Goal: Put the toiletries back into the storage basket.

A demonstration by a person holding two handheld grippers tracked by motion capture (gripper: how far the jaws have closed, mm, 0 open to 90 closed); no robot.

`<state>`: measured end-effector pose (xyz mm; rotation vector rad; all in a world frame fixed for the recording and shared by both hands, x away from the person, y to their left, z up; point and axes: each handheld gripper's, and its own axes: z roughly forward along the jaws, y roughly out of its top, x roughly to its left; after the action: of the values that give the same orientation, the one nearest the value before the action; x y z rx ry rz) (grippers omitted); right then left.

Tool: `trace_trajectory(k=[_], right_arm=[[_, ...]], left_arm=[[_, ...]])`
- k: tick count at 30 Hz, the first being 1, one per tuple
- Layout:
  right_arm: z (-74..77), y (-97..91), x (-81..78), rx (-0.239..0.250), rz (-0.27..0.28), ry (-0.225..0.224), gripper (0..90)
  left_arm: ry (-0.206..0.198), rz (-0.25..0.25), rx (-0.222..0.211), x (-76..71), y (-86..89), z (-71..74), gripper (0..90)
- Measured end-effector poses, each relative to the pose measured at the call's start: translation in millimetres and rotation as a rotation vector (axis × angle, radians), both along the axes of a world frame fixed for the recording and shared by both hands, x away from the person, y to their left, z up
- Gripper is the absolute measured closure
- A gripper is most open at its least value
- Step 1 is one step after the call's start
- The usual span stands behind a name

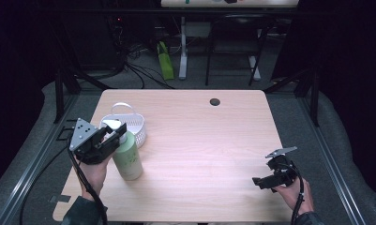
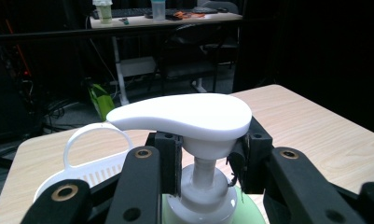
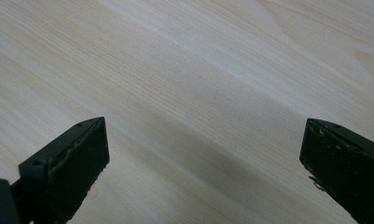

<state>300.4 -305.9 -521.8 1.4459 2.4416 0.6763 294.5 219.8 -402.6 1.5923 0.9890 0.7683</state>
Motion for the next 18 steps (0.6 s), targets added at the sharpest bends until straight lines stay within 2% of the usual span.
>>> trace_trajectory(k=[10, 18], right_arm=[[-0.1, 0.0, -0.1, 0.005, -0.001, 0.002, 0.9], [-0.2, 0.0, -0.1, 0.005, -0.002, 0.002, 1.0]], left_arm=[[-0.007, 0.007, 0.003, -0.9, 4.5, 7.4, 66.9], [-0.016, 0.014, 0.001, -0.5, 11.3, 18.7, 66.9]])
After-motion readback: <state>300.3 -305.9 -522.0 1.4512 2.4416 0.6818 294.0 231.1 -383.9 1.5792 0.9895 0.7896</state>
